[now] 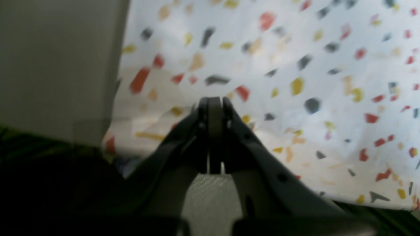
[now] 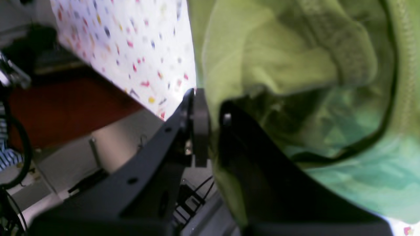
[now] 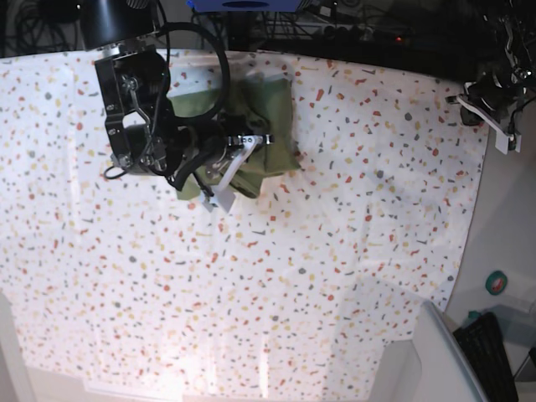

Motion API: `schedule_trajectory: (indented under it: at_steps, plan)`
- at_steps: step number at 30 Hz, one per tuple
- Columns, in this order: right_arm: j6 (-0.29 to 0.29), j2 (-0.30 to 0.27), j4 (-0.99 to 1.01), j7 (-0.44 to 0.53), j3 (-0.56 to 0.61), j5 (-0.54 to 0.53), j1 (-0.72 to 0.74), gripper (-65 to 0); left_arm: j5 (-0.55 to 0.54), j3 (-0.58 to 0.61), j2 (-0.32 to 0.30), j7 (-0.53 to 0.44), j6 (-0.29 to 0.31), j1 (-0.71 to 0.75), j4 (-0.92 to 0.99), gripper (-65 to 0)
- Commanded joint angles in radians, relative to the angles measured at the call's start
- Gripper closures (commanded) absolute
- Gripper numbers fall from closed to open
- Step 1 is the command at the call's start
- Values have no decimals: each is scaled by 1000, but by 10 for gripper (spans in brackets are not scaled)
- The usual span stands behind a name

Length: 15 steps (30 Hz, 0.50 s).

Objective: Layout the t-shirt on the table in an organized manner, then fold the t-shirt properly
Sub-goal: 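Release with the left gripper and press the bundle with the right gripper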

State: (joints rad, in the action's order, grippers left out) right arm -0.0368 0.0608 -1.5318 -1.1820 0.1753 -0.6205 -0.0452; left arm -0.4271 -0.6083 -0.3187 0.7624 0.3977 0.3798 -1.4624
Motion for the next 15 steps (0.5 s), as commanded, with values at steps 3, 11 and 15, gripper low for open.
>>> schedule_trajectory:
  at_steps: [3, 11, 15]
  plan:
    - [1, 4, -45, -5, 2, -16, 11, 0, -9, -6, -17, -14, 5, 2, -14, 0]
    - [-1, -8, -129, -54, 2, -17, -12, 0, -9, -6, -15, -14, 5, 2, -14, 0]
    - [1, -8, -128, -32, 2, -17, -11, 0, -9, -6, -12, -14, 5, 2, -14, 0]
